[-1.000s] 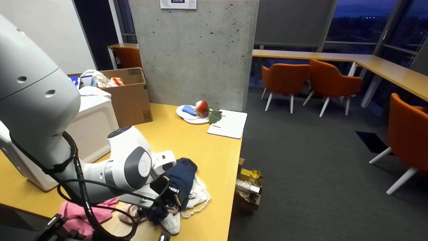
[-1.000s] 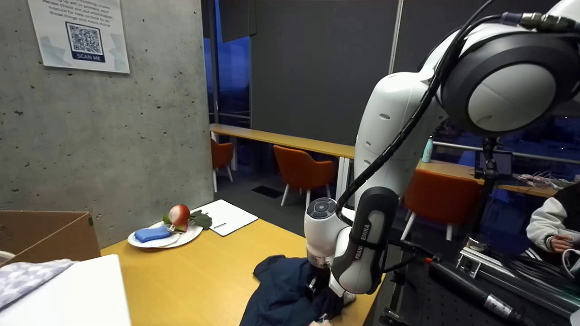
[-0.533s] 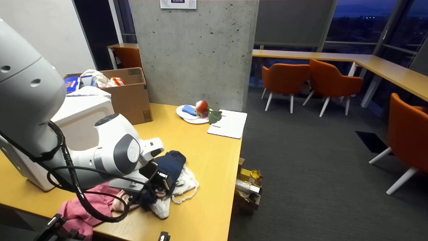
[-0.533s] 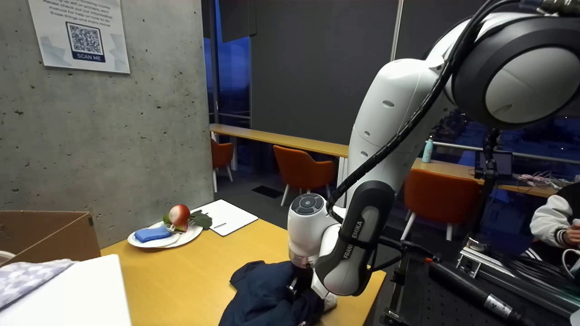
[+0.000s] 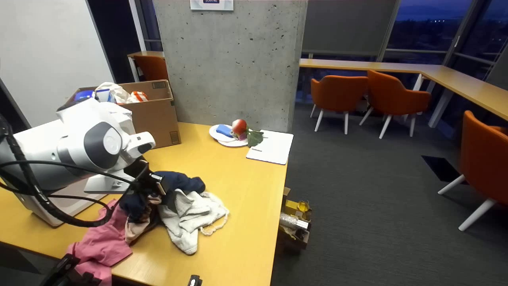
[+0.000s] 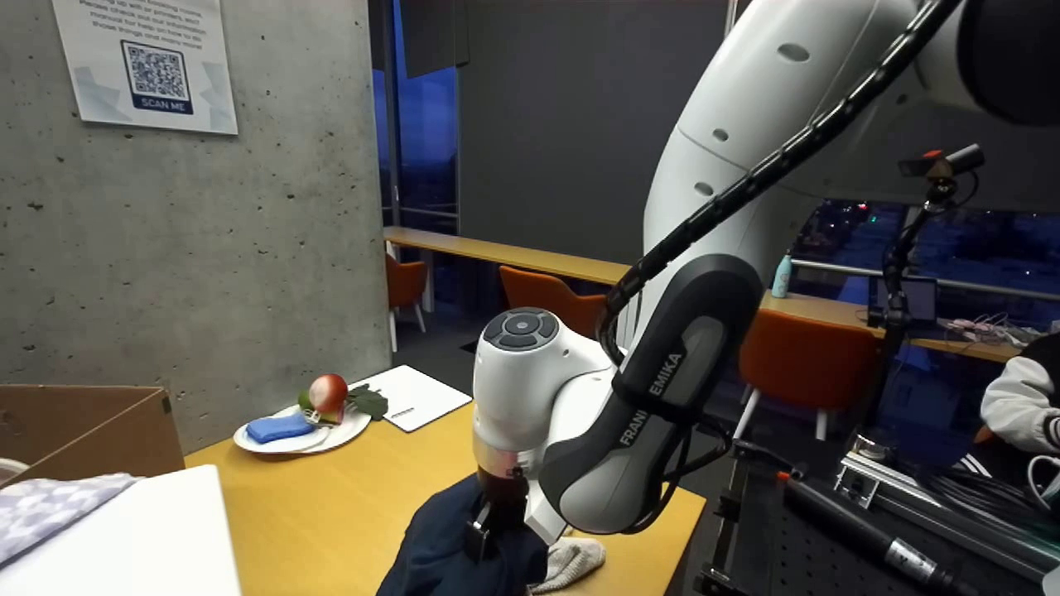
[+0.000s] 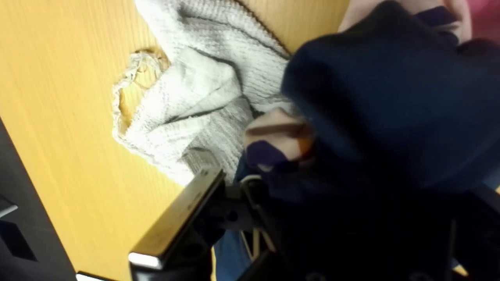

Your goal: Put the clothes together

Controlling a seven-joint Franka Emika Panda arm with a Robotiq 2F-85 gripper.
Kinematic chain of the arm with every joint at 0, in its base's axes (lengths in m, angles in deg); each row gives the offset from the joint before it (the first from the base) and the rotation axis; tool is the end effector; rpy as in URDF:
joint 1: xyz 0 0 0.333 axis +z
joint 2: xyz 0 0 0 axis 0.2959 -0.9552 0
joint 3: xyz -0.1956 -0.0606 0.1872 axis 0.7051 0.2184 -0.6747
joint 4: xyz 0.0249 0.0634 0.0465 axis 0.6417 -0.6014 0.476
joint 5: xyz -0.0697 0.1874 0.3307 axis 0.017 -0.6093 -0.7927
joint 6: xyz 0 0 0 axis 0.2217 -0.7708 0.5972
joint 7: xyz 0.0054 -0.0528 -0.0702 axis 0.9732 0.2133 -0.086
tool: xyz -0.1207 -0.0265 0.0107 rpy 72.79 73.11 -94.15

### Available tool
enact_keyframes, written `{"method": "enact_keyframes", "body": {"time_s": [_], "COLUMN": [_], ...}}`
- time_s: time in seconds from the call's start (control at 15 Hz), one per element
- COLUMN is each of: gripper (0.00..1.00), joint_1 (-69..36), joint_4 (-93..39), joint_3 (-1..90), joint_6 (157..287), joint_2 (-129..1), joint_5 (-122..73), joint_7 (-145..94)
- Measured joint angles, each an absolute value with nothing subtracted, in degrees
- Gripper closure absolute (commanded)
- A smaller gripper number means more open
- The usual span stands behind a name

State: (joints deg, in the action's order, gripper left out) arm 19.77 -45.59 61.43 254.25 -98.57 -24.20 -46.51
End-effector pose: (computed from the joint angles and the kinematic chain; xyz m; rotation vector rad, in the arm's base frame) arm 0.5593 0.1446 0.0248 2.8960 0.0284 0.3267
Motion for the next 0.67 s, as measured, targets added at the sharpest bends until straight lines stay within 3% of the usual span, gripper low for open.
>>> {"method": "enact_keyframes", "body": {"time_s": [0.33, 0.4, 0.47, 0.67], "gripper": [0.98, 0.88, 0.66, 0.56], "joint_1": [27.4, 28.9, 30.4, 32.0], "joint_4": [-49.3, -49.9, -50.4, -50.4], "joint_3": [61.1, 61.1, 61.1, 59.9], "joint_6": [253.0, 252.9, 252.7, 250.9], "joint_2": [-94.1, -93.4, -92.9, -93.3], "joint_5": [-24.0, -23.9, -23.9, -23.9], "joint_7": [-47.3, -47.4, -47.6, -47.7]}}
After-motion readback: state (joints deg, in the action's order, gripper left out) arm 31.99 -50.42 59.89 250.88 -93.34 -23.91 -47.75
